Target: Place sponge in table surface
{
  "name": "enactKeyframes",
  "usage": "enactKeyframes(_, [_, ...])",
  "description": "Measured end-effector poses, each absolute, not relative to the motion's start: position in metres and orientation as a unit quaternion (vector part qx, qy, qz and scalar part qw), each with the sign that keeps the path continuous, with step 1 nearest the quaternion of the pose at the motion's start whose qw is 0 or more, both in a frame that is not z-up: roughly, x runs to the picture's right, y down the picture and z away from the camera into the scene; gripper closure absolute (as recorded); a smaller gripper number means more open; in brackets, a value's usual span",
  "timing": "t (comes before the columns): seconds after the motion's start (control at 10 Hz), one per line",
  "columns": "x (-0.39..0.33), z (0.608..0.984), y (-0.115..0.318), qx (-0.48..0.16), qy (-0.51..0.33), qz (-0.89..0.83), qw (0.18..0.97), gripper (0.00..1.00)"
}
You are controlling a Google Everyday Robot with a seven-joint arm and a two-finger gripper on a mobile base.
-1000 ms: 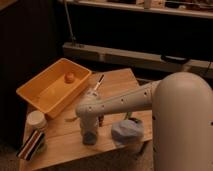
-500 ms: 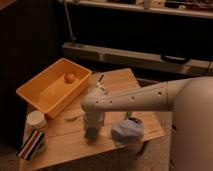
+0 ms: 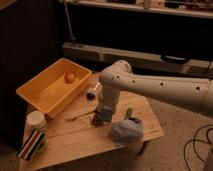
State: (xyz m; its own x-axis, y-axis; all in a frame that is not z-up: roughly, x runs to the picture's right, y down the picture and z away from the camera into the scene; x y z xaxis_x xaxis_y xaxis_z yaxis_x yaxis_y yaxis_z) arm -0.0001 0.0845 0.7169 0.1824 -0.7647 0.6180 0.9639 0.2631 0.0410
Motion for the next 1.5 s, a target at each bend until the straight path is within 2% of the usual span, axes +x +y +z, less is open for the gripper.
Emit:
enactKeyframes(0.3, [0.008,0.727,0.07,-0.192,-0.283,-0.548,0.763,1.0])
enactKeyframes(0.4, [0.017,0.766,0.065,-0.209,-0.289,-0.522,0.775,1.0])
enactKeyframes(0.7, [0.019,0.839,0.085,-0.25,-0.287,-0.494,0.781,1.0])
enactKeyframes(0.8, [0.019,0.862,0.095,-0.265,-0.285,-0.481,0.785,0.96])
enactKeyframes(0.9, [0.021,0.884,0.105,-0.28,-0.28,-0.466,0.791,0.85])
enactKeyframes(1.2, [0.024,0.912,0.109,-0.284,-0.265,-0.444,0.808,0.56])
enactKeyframes(1.4, [0.026,0.911,0.107,-0.283,-0.263,-0.447,0.807,0.36])
enactKeyframes(1.5, [0.027,0.911,0.107,-0.284,-0.262,-0.447,0.807,0.24])
